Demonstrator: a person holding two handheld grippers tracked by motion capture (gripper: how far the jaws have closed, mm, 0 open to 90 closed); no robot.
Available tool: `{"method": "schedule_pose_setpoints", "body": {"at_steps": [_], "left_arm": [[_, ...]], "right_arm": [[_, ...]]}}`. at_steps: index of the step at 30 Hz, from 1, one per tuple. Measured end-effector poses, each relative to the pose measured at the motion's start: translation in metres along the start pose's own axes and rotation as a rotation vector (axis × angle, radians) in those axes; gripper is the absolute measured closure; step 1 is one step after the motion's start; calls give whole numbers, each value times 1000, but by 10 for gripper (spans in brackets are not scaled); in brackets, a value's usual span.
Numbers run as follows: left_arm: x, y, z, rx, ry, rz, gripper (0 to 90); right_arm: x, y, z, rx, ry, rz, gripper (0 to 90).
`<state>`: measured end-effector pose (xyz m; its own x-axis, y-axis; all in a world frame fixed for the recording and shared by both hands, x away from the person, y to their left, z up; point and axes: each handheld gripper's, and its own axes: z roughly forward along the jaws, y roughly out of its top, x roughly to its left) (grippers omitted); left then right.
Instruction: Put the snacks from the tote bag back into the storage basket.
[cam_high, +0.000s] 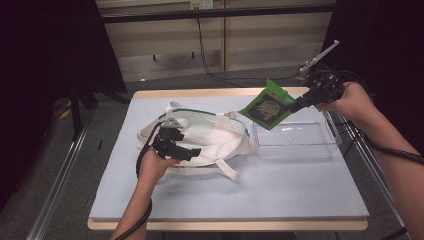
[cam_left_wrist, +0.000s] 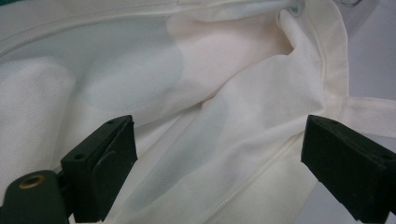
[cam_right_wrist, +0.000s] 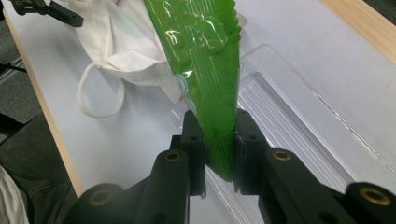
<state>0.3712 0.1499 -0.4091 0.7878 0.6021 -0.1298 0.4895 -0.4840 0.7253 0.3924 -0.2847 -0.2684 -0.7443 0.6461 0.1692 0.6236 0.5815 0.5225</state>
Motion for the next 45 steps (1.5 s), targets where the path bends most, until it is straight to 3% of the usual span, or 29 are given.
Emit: {"method": "schedule_pose_setpoints", "body": {"at_steps": [22,35,37,45], "left_arm": [[2,-1,0,-7,1,1,104],[2,-1,-2,-19,22,9,105],[2,-1,-1,-23,9,6,105],[1,-1,0,-8,17,11,106]], "right_arm": [[-15,-23,-6,31,-48,29,775],[-20,-34,-8,41,-59,18,775],[-20,-36,-7,41,-61,17,775],[-21,-42,-6,50,-59,16,775]]}}
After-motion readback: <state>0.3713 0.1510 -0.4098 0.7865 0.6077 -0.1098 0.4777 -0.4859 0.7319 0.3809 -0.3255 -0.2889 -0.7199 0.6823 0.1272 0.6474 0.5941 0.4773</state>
